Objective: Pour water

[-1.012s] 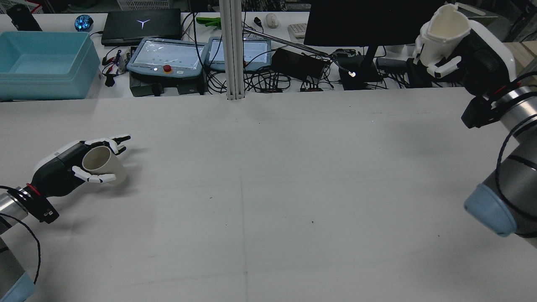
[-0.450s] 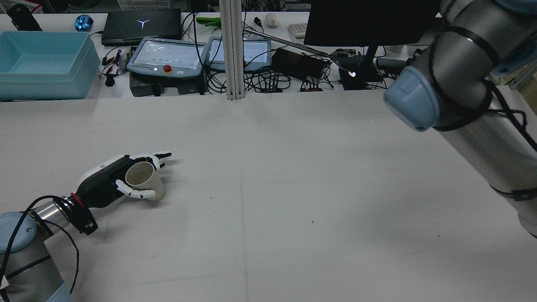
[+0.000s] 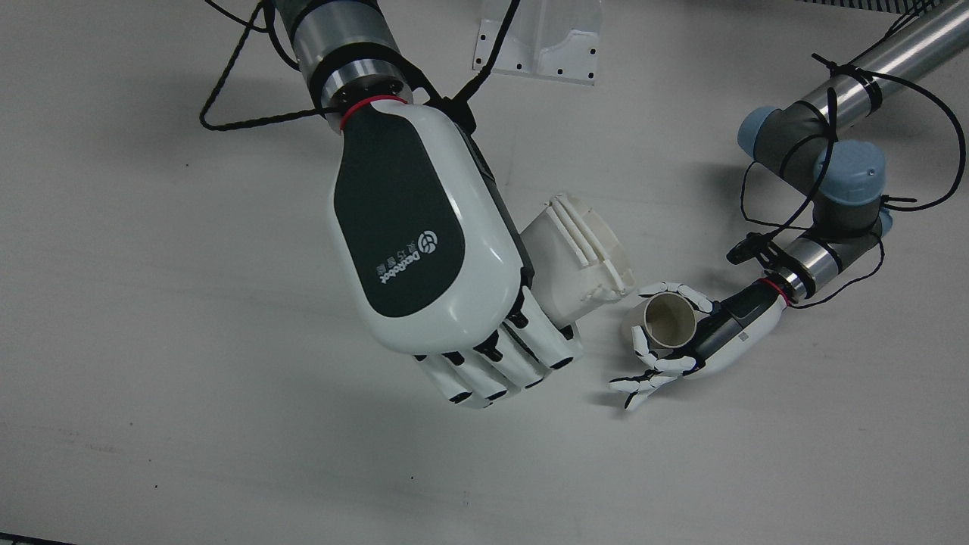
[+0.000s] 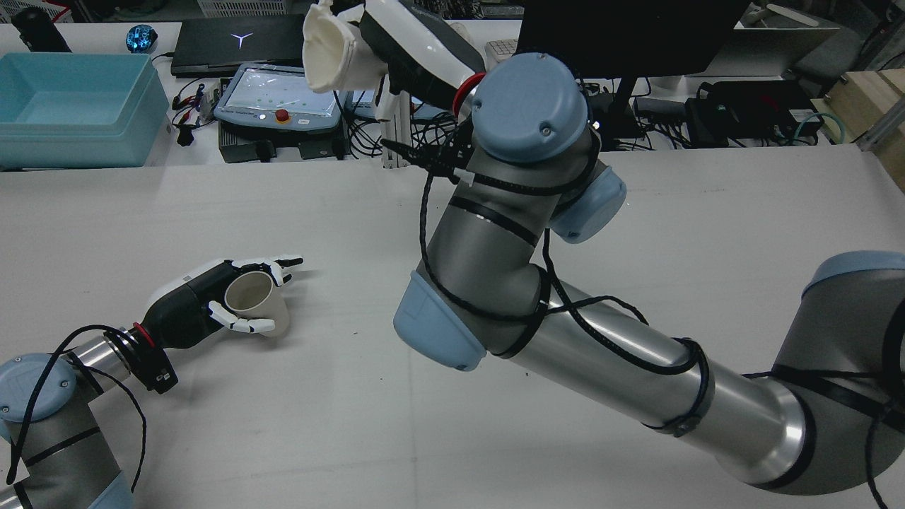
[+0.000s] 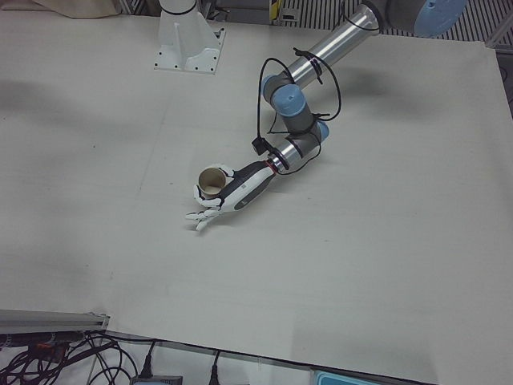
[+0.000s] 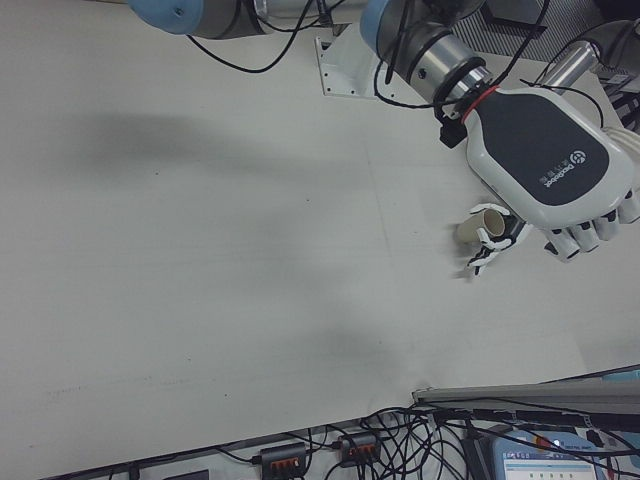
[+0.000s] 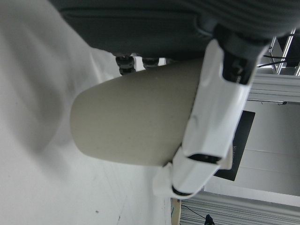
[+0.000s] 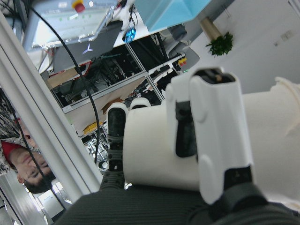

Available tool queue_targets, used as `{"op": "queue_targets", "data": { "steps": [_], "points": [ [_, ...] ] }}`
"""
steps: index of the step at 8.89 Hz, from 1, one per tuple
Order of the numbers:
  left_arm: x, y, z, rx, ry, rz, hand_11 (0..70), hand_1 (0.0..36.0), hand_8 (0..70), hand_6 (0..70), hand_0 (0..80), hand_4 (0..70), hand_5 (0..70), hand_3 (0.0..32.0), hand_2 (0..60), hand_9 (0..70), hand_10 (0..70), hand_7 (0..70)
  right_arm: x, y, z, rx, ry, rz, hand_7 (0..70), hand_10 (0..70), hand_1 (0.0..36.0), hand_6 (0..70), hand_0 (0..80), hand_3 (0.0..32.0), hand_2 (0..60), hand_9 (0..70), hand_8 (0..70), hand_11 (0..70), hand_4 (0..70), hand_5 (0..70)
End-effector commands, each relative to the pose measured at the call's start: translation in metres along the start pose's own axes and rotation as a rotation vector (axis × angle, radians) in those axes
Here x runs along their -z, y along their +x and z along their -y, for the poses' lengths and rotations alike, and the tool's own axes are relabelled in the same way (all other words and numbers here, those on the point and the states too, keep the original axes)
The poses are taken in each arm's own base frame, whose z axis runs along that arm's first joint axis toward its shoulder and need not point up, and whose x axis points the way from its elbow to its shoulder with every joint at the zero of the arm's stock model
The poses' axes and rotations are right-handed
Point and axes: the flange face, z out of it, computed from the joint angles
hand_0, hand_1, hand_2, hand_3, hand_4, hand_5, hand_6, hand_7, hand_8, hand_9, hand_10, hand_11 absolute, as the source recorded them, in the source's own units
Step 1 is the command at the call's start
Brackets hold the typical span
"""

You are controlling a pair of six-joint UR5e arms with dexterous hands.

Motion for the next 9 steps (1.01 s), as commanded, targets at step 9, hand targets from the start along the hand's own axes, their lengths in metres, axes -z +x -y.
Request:
{"op": "queue_targets", "data": {
  "steps": [9],
  "points": [
    [0.027,0.012,0.007,0.031,-0.018,-0.010,10.9,36.0,2.8,9.7,80.0,58.5,70.0,0.0,60.0,2.2,4.6,18.2,0.185,0.146,0.198,-0.561,0.303,-0.090,70.0,38.1,36.0,70.0,80.0,0.0,60.0,56.3,46.3,56.8,68.4,70.0]
  ]
}}
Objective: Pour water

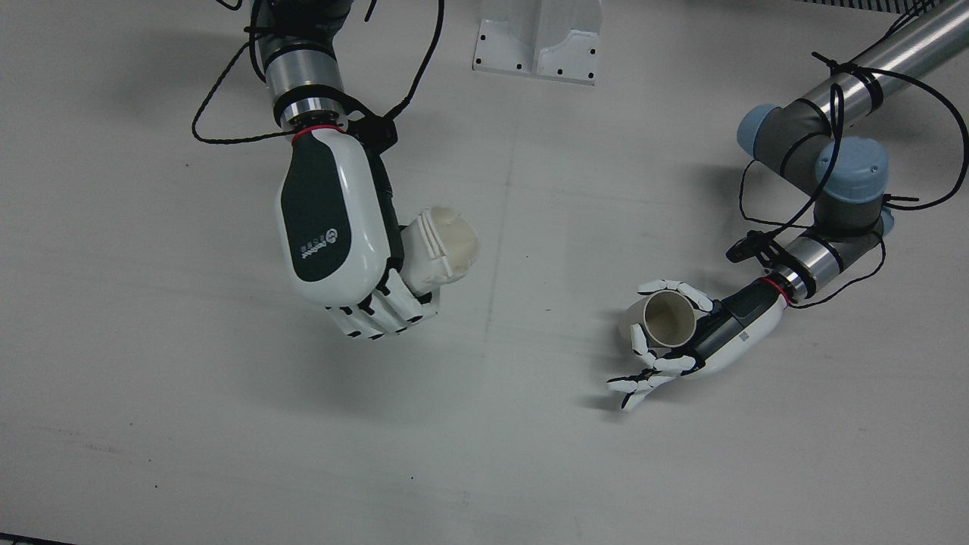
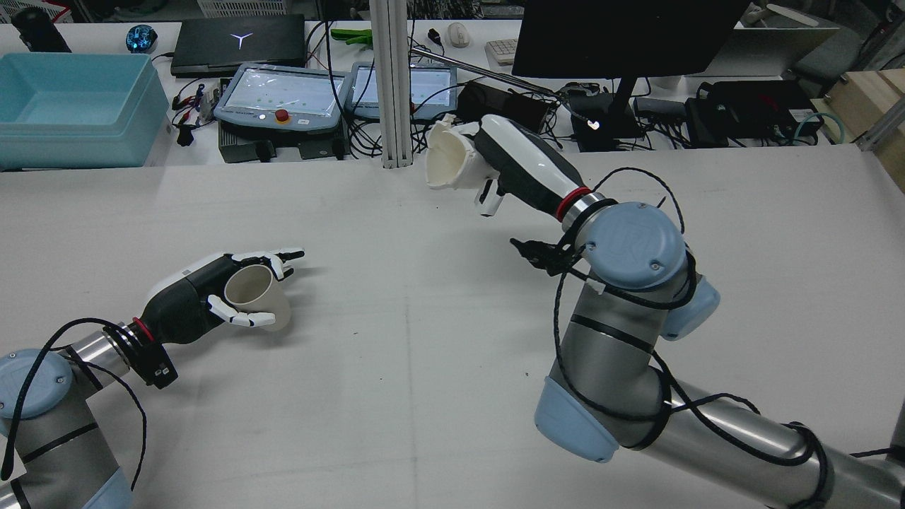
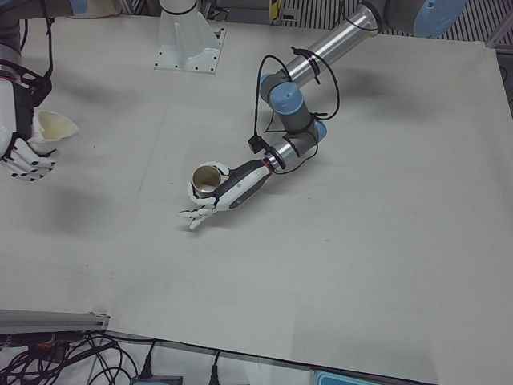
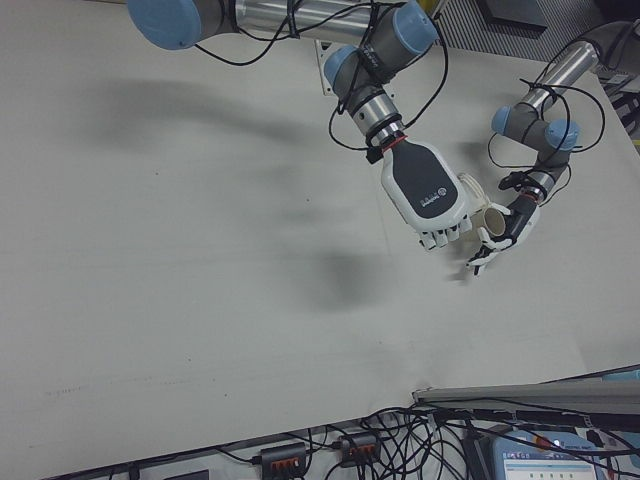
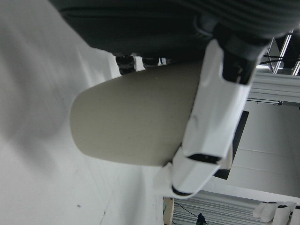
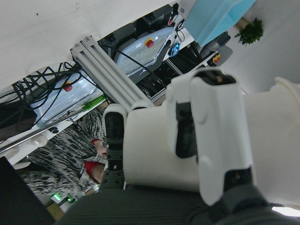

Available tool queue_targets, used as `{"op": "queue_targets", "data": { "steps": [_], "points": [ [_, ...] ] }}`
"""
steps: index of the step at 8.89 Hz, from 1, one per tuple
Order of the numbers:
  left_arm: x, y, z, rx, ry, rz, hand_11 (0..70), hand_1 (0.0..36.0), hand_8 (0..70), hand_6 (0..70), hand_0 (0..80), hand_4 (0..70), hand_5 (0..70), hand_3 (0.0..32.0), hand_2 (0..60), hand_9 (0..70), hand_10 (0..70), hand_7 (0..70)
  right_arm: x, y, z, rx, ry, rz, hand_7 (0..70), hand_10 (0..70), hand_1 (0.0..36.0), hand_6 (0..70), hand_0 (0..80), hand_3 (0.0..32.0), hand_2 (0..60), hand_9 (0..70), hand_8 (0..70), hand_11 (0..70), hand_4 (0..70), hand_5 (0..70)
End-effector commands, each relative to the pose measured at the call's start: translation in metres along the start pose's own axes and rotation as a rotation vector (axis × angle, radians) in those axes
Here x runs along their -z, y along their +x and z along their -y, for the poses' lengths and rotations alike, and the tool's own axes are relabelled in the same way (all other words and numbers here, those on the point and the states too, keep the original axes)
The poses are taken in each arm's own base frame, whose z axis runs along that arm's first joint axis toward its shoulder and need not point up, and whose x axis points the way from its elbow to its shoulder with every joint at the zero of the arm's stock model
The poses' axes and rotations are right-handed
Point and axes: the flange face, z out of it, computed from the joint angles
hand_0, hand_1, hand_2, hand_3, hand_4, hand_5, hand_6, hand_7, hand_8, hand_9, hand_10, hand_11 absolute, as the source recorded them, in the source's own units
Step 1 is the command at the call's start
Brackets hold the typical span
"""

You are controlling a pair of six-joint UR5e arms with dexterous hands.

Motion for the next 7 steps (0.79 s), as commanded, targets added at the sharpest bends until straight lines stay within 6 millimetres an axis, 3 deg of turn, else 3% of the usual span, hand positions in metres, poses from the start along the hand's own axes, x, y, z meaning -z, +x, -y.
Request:
{"op": "queue_targets", "data": {
  "steps": [1,2,3,4,5,6,7],
  "points": [
    [0.052,0.015,0.023,0.002,0.012,-0.013,11.1,36.0,3.1,9.4,80.0,58.6,70.0,0.0,60.0,2.2,4.7,18.4,0.073,0.006,0.195,-0.549,0.197,0.076,70.0,41.8,36.0,69.7,80.0,0.0,60.0,56.8,46.6,62.2,57.0,70.0],
    [0.069,0.034,0.032,-0.010,0.023,-0.039,11.3,36.0,2.9,8.9,80.0,57.5,70.0,0.0,60.0,2.2,4.9,18.0,0.099,0.023,0.245,-0.676,0.147,0.131,70.0,44.2,36.0,65.0,80.0,0.0,60.0,56.9,46.2,66.0,43.1,70.0],
    [0.093,0.053,0.046,-0.021,0.041,-0.059,11.2,36.0,2.8,8.7,80.0,57.0,70.0,0.0,60.0,2.1,4.8,17.9,0.128,0.028,0.290,-0.737,0.145,0.170,70.0,45.6,36.0,65.5,80.0,0.0,60.0,59.1,47.7,68.1,41.7,70.0],
    [0.115,0.089,0.056,-0.046,0.057,-0.084,11.3,36.0,2.8,8.7,80.0,57.0,70.0,0.0,60.0,2.2,4.8,18.0,0.154,0.026,0.327,-0.737,0.166,0.167,70.0,45.6,36.0,69.6,80.0,0.0,60.0,61.2,49.6,67.8,49.4,70.0],
    [0.133,0.125,0.060,-0.075,0.075,-0.114,11.2,36.0,2.7,8.7,80.0,56.5,70.0,0.0,60.0,2.2,4.8,18.0,0.192,0.048,0.361,-0.723,0.203,0.137,70.0,47.2,36.0,70.0,80.0,0.0,60.0,63.3,51.1,70.0,50.9,70.0],
    [0.149,0.143,0.067,-0.092,0.096,-0.140,11.5,36.0,2.9,8.6,80.0,54.5,70.0,0.0,60.0,2.1,5.0,17.9,0.216,0.099,0.407,-0.719,0.230,0.128,70.0,49.3,36.0,67.3,80.0,0.0,60.0,64.4,51.6,70.0,40.5,70.0],
    [0.163,0.143,0.076,-0.101,0.121,-0.139,11.6,36.0,2.8,8.4,80.0,53.6,70.0,0.0,60.0,2.1,5.0,17.8,0.230,0.172,0.459,-0.747,0.245,0.114,70.0,50.7,36.0,66.1,80.0,0.0,60.0,65.8,52.5,70.0,36.9,70.0]
  ]
}}
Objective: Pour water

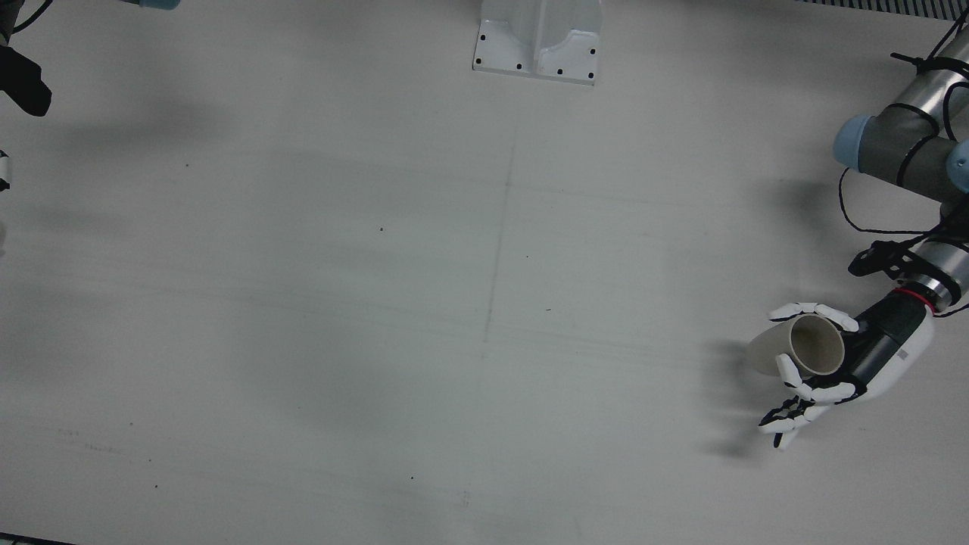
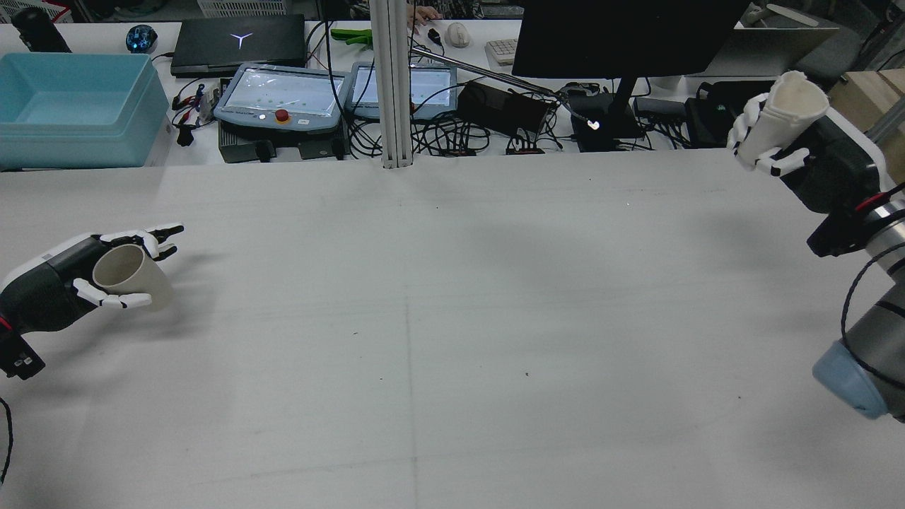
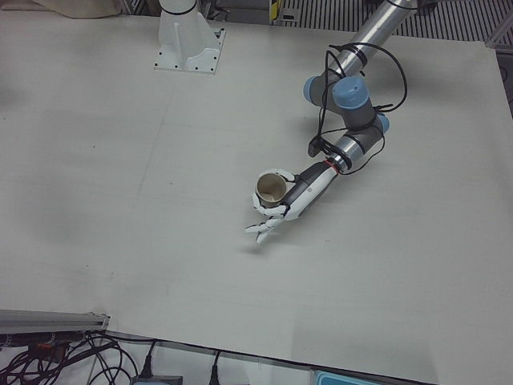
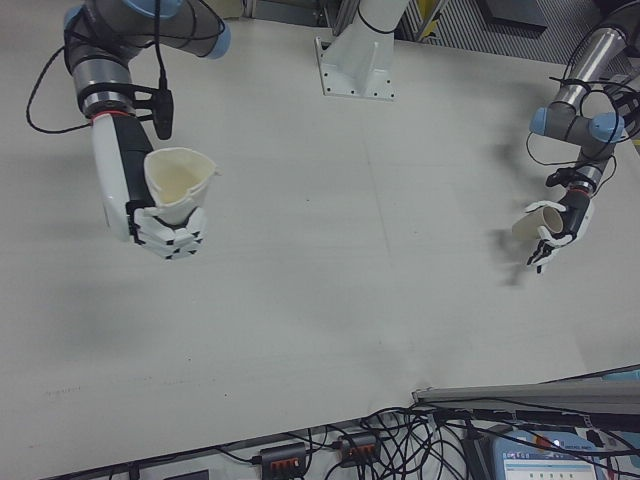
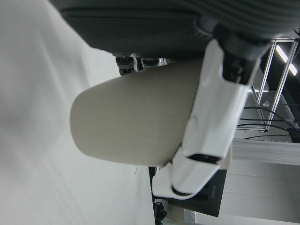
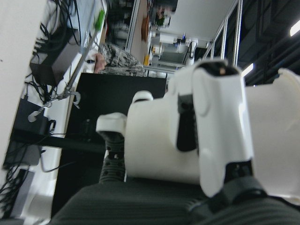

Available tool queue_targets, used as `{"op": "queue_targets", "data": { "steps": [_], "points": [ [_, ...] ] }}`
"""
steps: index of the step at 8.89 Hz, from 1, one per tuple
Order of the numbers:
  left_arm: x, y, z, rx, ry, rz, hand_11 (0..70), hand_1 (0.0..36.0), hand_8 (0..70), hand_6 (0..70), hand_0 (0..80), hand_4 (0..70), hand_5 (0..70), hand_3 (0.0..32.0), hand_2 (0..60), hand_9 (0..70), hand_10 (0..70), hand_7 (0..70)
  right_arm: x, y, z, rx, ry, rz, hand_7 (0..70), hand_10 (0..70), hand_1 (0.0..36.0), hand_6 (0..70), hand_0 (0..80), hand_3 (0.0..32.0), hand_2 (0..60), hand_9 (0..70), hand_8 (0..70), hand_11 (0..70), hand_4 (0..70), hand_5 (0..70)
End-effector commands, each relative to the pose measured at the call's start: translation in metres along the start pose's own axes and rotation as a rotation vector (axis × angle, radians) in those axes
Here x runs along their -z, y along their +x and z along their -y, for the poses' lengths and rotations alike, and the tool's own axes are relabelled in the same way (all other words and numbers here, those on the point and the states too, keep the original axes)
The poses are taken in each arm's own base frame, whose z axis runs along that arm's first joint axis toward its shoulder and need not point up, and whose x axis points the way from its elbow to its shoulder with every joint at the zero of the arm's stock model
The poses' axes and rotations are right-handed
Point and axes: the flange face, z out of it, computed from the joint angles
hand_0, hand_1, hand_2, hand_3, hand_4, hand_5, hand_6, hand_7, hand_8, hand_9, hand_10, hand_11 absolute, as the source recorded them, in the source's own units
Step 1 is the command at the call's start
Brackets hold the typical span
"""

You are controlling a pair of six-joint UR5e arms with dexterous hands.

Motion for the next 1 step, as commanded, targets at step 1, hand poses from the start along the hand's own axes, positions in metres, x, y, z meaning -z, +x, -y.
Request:
{"op": "queue_targets", "data": {
  "steps": [1],
  "points": [
    [0.0437,0.0313,0.0276,-0.060,0.058,-0.031,11.6,36.0,2.8,8.2,80.0,52.9,70.0,0.0,60.0,2.1,5.0,17.6,0.0303,0.0237,0.2296,-0.072,0.063,-0.009,70.0,50.8,36.0,67.3,80.0,0.0,60.0,67.0,53.8,70.0,37.7,70.0]
  ]
}}
